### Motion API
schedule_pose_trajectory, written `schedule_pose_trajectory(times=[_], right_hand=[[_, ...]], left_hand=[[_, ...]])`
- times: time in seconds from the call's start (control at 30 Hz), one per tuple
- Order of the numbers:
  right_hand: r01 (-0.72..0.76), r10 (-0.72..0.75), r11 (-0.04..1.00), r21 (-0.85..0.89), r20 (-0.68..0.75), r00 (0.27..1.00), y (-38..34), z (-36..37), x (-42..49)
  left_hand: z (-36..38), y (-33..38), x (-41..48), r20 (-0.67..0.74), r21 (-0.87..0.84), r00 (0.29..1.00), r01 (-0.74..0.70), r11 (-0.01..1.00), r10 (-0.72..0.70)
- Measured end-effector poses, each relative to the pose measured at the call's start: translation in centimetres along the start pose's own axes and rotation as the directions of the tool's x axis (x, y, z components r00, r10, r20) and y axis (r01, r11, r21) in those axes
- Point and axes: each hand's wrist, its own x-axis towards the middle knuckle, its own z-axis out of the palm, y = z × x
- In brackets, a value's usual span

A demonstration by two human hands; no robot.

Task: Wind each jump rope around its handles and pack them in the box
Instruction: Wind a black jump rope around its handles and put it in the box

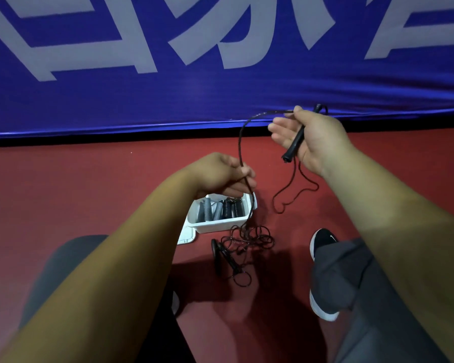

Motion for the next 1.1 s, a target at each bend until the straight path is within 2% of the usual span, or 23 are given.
schedule_pose_trajectory(times=[0.1, 0.2, 0.27, 0.33, 0.47, 0.53, 0.67, 0.73, 0.77, 0.8, 0.87, 0.93, 1.03, 1.1], right_hand=[[-0.087, 0.078, 0.947, -0.310, -0.044, 0.996, 0.5, -0.5, 0.3], [-0.220, 0.264, 0.726, -0.652, -0.031, 0.964, 1.3, -0.7, -0.9], [-0.247, 0.376, 0.583, -0.774, -0.012, 0.926, 2.2, -0.8, -1.6], [-0.248, 0.460, 0.512, -0.823, 0.018, 0.888, 3.2, -0.9, -1.8], [-0.199, 0.547, 0.525, -0.828, 0.149, 0.824, 4.8, -1.3, -1.6], [-0.124, 0.496, 0.554, -0.823, 0.207, 0.843, 5.1, -1.2, -1.6], [0.048, 0.319, 0.587, -0.808, 0.286, 0.904, 5.1, -0.5, -2.0], [0.045, 0.281, 0.663, -0.747, 0.305, 0.910, 4.8, 0.0, -2.2], [0.029, 0.259, 0.719, -0.694, 0.307, 0.916, 4.5, 0.4, -2.3], [0.013, 0.236, 0.778, -0.629, 0.311, 0.921, 4.2, 0.8, -2.5], [-0.023, 0.197, 0.888, -0.460, 0.334, 0.922, 3.1, 1.5, -2.7], [-0.084, 0.181, 0.958, -0.273, 0.352, 0.918, 1.9, 1.9, -2.9], [-0.148, 0.181, 0.982, -0.118, 0.359, 0.916, 0.5, 1.8, -2.6], [-0.159, 0.176, 0.984, -0.076, 0.342, 0.923, 0.3, 1.5, -2.2]], left_hand=[[-0.2, 1.5, -0.8, -0.002, -0.248, 0.998, -0.057, 0.967, 0.058], [-0.4, 2.6, -1.4, -0.034, -0.435, 0.994, -0.107, 0.894, 0.103], [-0.5, 3.0, -1.6, -0.058, -0.559, 0.989, -0.145, 0.817, 0.136], [-0.7, 3.3, -1.7, -0.091, -0.671, 0.981, -0.186, 0.718, 0.169], [-1.7, 3.5, -1.7, -0.158, -0.873, 0.970, -0.224, 0.434, 0.182], [-2.3, 3.6, -1.9, -0.166, -0.899, 0.967, -0.229, 0.374, 0.194], [-3.4, 3.7, -2.1, -0.193, -0.909, 0.960, -0.253, 0.331, 0.203], [-3.7, 3.5, -2.1, -0.201, -0.891, 0.965, -0.252, 0.378, 0.168], [-3.8, 3.3, -1.9, -0.203, -0.865, 0.968, -0.246, 0.437, 0.145], [-3.9, 2.9, -1.6, -0.202, -0.814, 0.972, -0.234, 0.532, 0.118], [-3.4, 2.0, -1.2, -0.185, -0.609, 0.981, -0.159, 0.777, 0.056], [-2.6, 1.0, -0.7, -0.128, -0.370, 0.992, -0.048, 0.928, 0.000], [-1.2, -0.2, -0.5, 0.039, -0.119, 0.996, 0.086, 0.989, -0.082], [-0.6, -1.2, -0.3, 0.144, 0.013, 0.983, 0.110, 0.994, -0.110]])
